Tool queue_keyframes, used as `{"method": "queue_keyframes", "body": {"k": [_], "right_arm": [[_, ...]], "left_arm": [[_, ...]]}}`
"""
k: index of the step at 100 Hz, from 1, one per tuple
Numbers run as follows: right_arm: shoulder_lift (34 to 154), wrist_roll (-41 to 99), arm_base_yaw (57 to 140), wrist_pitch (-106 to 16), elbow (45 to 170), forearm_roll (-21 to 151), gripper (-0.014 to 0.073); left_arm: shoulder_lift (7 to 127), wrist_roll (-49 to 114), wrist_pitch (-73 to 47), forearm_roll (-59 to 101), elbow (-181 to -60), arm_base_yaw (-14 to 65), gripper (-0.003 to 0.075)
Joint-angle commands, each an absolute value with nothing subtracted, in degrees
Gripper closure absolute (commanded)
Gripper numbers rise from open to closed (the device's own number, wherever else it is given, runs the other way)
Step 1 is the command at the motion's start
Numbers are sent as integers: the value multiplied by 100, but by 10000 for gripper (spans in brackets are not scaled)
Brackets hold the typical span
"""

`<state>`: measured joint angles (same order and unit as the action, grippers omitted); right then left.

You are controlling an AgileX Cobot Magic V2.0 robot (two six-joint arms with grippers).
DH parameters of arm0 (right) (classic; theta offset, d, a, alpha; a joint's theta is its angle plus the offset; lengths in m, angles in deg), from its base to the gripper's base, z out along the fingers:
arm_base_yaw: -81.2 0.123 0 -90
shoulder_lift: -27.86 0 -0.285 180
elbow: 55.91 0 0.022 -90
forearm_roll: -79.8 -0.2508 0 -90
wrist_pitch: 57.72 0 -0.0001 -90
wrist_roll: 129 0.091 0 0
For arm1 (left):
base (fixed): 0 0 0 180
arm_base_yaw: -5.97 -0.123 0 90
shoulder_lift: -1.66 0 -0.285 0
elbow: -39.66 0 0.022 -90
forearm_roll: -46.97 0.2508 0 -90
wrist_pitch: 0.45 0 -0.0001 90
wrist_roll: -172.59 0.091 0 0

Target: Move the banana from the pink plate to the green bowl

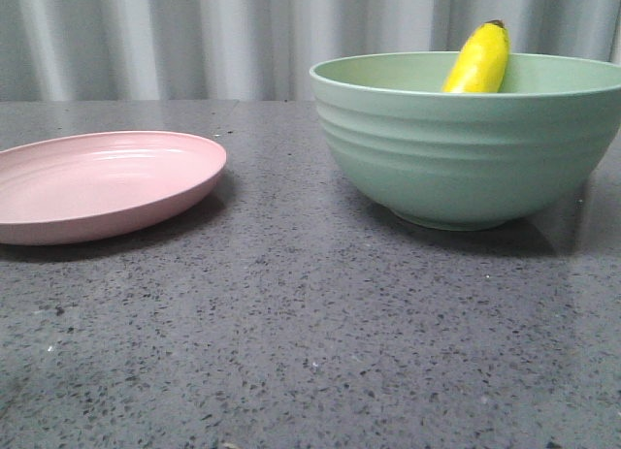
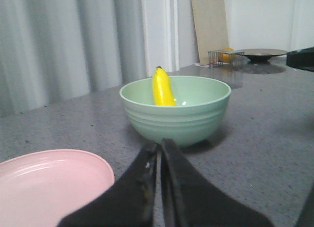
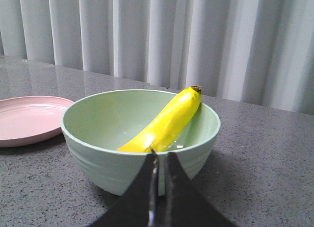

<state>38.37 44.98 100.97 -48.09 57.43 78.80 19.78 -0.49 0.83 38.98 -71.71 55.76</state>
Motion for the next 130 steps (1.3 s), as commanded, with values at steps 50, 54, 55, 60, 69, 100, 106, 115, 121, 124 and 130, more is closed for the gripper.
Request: {"method": "queue_keyframes", "body": {"k": [50,54,55,60,69,100,106,115,121,124,130], "right_arm": [[3888,4478,10065,-5227,5884,7888,657],[3888,4478,10065,-5227,5884,7888,657],[3888,4478,10065,-5227,5884,7888,657],[3888,4478,10065,-5227,5884,7888,657],[3888,4478,10065,-5227,5884,7888,657],[3888,4478,10065,-5227,5884,7888,657],[3888,4478,10065,-5227,5884,7888,657],[3888,4478,10065,-5227,5884,7888,657],[3888,4478,10065,-5227,5884,7888,657],[3888,4478,10065,-5227,5884,7888,657],[3888,4478,10065,-5227,5884,7888,657]], "left_arm": [[1146,-95,1508,4002,-6258,2126,741],[1016,-95,1230,4013,-6258,1871,741],[963,-95,1103,4013,-6258,1831,741],[759,-95,628,4013,-6255,1579,741],[765,-95,16,4013,-6246,1251,741],[753,-95,-1511,4013,-6246,1085,741],[753,-95,-1488,4013,-6246,1085,741],[753,-95,-1488,4013,-6246,1085,741],[753,-95,-1488,4013,-6246,1085,741],[753,-95,-1488,4013,-6246,1085,741],[753,-95,-1488,4013,-6246,1085,741]]}}
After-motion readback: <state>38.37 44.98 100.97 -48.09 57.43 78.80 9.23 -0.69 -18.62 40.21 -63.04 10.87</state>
